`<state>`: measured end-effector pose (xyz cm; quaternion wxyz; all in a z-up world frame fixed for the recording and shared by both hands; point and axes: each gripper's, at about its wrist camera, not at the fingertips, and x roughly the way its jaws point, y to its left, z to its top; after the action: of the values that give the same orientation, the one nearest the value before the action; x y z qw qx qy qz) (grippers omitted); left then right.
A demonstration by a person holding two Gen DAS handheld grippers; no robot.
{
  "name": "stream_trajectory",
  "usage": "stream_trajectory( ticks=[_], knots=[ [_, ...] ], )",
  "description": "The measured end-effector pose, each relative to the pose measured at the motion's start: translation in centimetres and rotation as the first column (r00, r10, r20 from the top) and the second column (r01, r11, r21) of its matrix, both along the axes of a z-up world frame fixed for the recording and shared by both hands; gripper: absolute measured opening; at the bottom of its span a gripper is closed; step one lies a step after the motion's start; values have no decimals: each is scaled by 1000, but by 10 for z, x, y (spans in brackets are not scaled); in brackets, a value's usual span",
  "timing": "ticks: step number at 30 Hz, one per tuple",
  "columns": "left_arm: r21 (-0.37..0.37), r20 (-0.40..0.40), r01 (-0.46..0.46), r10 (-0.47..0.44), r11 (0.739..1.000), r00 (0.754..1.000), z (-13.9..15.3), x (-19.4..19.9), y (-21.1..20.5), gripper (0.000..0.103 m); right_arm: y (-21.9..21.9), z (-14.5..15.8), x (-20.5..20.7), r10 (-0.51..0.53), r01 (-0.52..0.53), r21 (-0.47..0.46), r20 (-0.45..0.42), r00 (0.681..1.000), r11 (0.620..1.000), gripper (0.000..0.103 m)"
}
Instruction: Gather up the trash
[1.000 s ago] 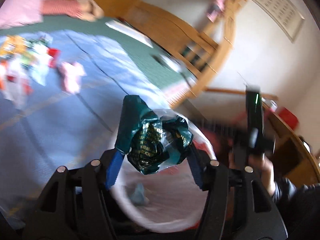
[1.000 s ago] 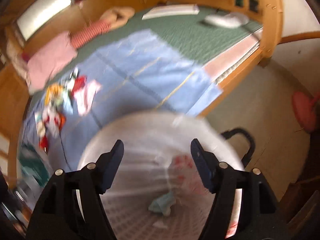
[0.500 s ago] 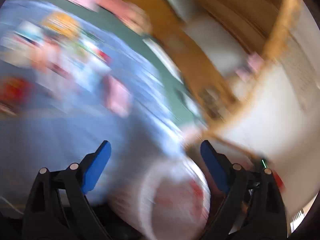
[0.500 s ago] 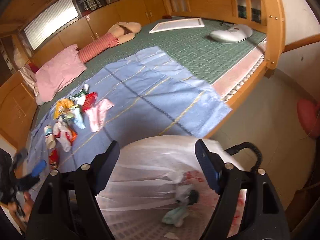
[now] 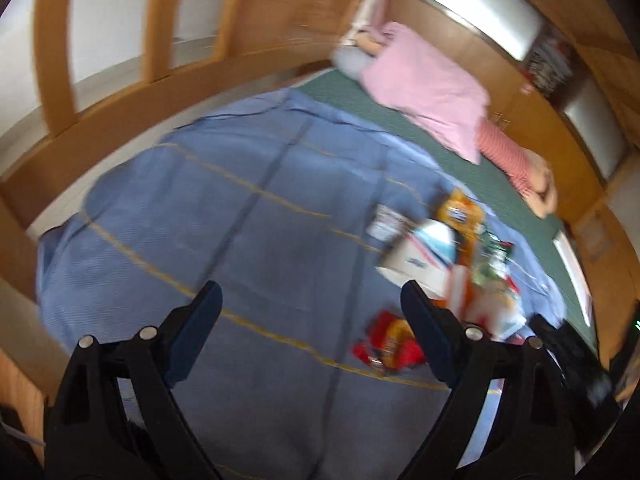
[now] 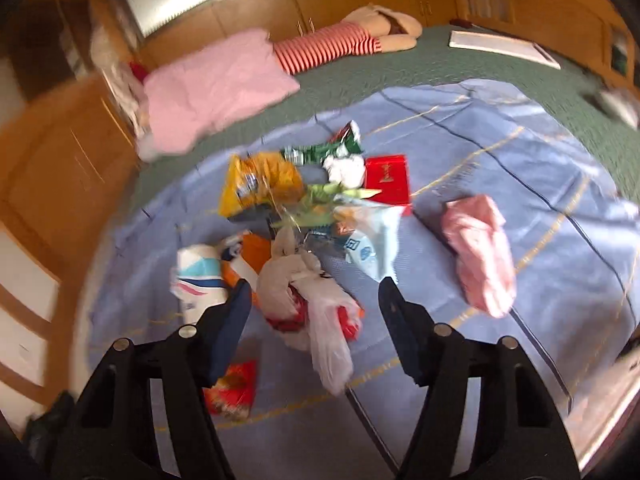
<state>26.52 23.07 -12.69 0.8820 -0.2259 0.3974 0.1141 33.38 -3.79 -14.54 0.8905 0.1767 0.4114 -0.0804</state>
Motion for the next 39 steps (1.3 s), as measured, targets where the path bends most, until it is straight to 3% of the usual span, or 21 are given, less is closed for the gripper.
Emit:
stream_trajectory(
  ticks=[3, 6, 7, 9, 11, 12, 13, 15, 17, 19, 20, 23, 26, 28, 30, 33, 35, 37, 39],
  knots=[
    [-61, -44, -24, 22, 998, 999, -5, 0, 13, 90, 26, -29, 29, 9, -17, -112, -70, 997, 994, 66],
    [-96, -66, -42, 35, 995, 997, -8, -1, 22, 90, 23, -45, 31, 28, -38, -118, -87, 996, 992, 29],
    [-95, -66, -40, 34, 995, 997, -11, 4, 27, 91, 17, -47, 29, 26, -34, -88, -86, 996, 996, 18],
    [-89, -72, -26, 20, 996, 997, -11, 5, 23, 91, 6, -43, 19, 22, -24, -16, -63, 998, 1000, 11],
    [-90, -73, -13, 7, 996, 997, -13, 5, 24, 91, -4, -33, 0, 21, -18, 109, -25, 999, 994, 10],
    [-87, -72, -14, 8, 996, 997, -15, 7, 24, 91, -11, -28, -13, 36, -34, 218, -3, 999, 975, 10],
    [-80, -72, -21, 15, 997, 997, -14, 6, 25, 91, -13, -26, -21, 59, -59, 307, 10, 998, 950, 10],
    [-77, -69, -35, 29, 996, 997, -14, 5, 29, 91, -13, -32, -37, 122, -117, 507, 24, 992, 854, 10],
    [-79, -70, -44, 38, 996, 997, -15, 3, 32, 92, -6, -46, -45, 190, -148, 635, 1, 982, 758, 10],
    [-78, -79, -48, 42, 996, 996, -17, 3, 35, 92, 10, -69, -39, 309, -175, 734, -49, 950, 656, 10],
    [-79, -81, -49, 43, 996, 996, -17, 2, 36, 92, 19, -83, -37, 353, -164, 761, -91, 931, 628, 10],
    [-84, -95, -60, 52, 995, 994, -21, 2, 40, 92, 43, -100, -32, 440, -176, 724, -192, 877, 667, 10],
    [-98, -108, -75, 65, 992, 992, -24, 2, 45, 92, 52, -78, -31, 372, -233, 463, -235, 898, 856, 10],
    [-106, -115, -82, 70, 991, 991, -26, 1, 47, 92, 53, -69, -32, 311, -229, 304, -257, 915, 925, 11],
    [-111, -117, -85, 72, 990, 991, -27, 0, 48, 92, 48, -63, -34, 263, -204, 241, -248, 932, 949, 11],
    [-110, -115, -89, 76, 990, 990, -26, 0, 49, 92, 43, -50, -39, 220, -184, 211, -163, 962, 960, 12],
    [-111, -115, -94, 81, 989, 990, -26, -1, 50, 92, 45, -35, -45, 234, -214, 185, -98, 967, 959, 22],
    [-114, -118, -103, 89, 988, 989, -26, -2, 52, 92, 58, -24, -48, 285, -276, 131, -53, 957, 952, 47],
    [-118, -120, -111, 96, 987, 988, -27, -2, 54, 92, 72, -24, -46, 344, -337, 95, -70, 936, 937, 60]
  ],
)
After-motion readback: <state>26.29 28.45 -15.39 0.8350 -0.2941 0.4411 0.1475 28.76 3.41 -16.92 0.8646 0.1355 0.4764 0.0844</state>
